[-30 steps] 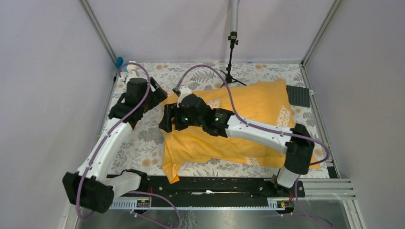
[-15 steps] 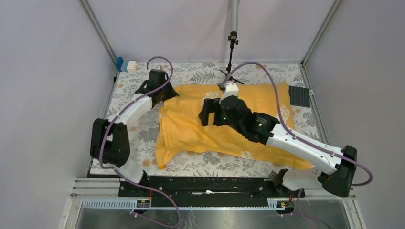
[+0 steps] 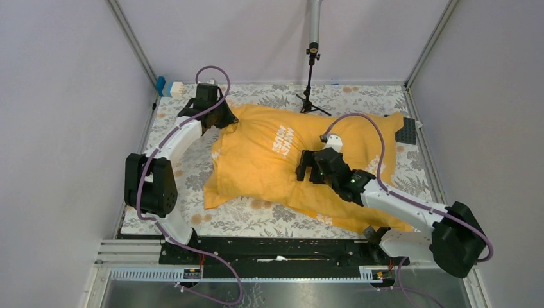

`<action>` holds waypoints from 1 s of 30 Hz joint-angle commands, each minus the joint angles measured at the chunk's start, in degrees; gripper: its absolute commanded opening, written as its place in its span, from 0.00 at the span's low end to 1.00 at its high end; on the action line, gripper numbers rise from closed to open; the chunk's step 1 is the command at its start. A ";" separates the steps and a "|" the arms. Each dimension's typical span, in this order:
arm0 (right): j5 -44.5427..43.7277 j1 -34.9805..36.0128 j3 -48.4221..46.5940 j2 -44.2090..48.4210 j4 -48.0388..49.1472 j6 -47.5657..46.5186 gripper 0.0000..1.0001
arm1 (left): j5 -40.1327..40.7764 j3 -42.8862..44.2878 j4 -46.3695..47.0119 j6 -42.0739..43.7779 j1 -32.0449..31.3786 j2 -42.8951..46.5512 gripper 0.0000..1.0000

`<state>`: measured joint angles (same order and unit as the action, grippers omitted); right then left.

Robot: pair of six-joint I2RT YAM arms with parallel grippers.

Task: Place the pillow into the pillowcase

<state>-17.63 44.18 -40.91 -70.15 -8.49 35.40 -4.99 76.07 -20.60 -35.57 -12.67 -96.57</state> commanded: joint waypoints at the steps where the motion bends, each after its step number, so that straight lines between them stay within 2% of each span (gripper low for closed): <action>1: 2.41 -0.60 7.77 4.94 -5.54 4.11 1.00 | 1.26 0.88 -0.37 2.60 3.93 1.51 0.00; 7: 4.17 -0.68 0.34 11.14 -9.27 1.26 1.00 | -0.12 1.94 -1.99 3.43 4.14 3.17 0.02; 12: 5.54 -0.60 -8.12 14.61 -13.48 -0.78 1.00 | -1.23 4.32 -4.49 5.38 4.14 8.24 0.24; 13: 5.69 -0.61 -9.92 14.89 -14.37 -1.03 1.00 | -1.08 5.32 -5.31 5.78 4.14 9.24 0.32; 19: 6.55 -0.62 -17.35 17.92 -15.76 -1.65 1.00 | -3.71 11.17 -9.81 7.70 4.06 16.66 0.62; 22: 7.27 -0.60 -19.54 19.27 -15.02 -1.67 1.00 | -6.66 10.62 -10.40 7.56 2.91 20.88 0.76; 25: 8.05 -0.63 -20.02 21.02 -12.69 -1.38 1.00 | -6.67 8.33 -10.91 8.14 -0.94 25.72 0.90; 26: 8.19 -0.66 -20.01 21.55 -11.83 -1.20 1.00 | -6.70 6.95 -10.76 7.96 -2.41 27.51 0.98; 30: 8.72 -0.68 -18.91 23.66 -7.59 -0.45 1.00 | -6.70 0.43 -10.60 7.52 -7.81 34.18 0.99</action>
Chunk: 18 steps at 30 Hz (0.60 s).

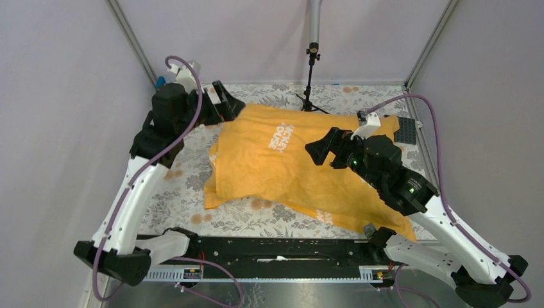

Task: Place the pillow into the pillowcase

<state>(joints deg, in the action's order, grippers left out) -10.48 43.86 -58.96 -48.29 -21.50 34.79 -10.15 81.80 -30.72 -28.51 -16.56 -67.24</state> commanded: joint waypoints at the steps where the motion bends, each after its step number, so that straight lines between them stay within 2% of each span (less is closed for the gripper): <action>1: 1.68 -0.29 -0.54 2.10 6.40 0.28 1.00 | -1.58 -6.99 -0.25 0.28 -4.86 6.54 0.99; 10: 1.18 -0.33 3.69 3.52 12.35 0.57 1.00 | 0.41 -19.55 0.56 1.44 -6.91 18.65 0.99; 18: 1.25 -0.28 4.60 2.60 13.19 0.66 1.00 | 0.94 -23.14 0.52 1.26 -6.91 19.07 0.99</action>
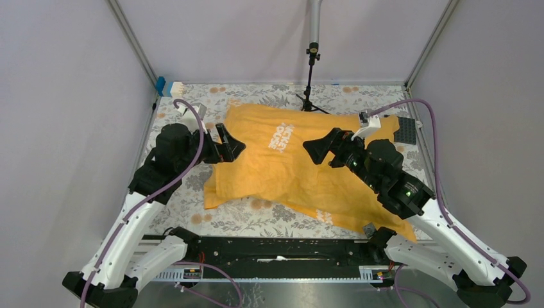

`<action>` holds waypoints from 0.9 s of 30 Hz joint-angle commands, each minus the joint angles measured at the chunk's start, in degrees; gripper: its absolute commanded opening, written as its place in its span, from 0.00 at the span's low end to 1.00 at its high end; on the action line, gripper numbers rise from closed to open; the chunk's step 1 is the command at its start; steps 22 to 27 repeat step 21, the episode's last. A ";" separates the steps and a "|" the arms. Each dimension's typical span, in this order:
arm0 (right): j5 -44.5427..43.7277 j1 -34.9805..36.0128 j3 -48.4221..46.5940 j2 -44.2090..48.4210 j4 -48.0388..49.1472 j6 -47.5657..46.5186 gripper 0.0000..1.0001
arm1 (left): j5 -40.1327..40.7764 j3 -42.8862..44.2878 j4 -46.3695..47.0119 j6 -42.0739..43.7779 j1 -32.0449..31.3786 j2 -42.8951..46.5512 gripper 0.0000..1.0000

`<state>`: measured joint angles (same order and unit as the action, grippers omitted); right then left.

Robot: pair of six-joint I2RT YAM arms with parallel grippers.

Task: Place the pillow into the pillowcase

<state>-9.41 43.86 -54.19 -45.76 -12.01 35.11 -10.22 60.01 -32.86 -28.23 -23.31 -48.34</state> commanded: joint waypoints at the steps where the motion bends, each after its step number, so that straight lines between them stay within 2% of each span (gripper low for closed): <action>1: 0.10 -0.30 -0.08 0.15 3.61 0.27 1.00 | 1.05 -1.71 2.99 0.84 -0.16 0.17 0.99; 27: -0.11 -0.33 2.07 2.60 4.17 0.89 1.00 | 0.75 -4.76 5.42 1.07 -0.16 2.54 0.99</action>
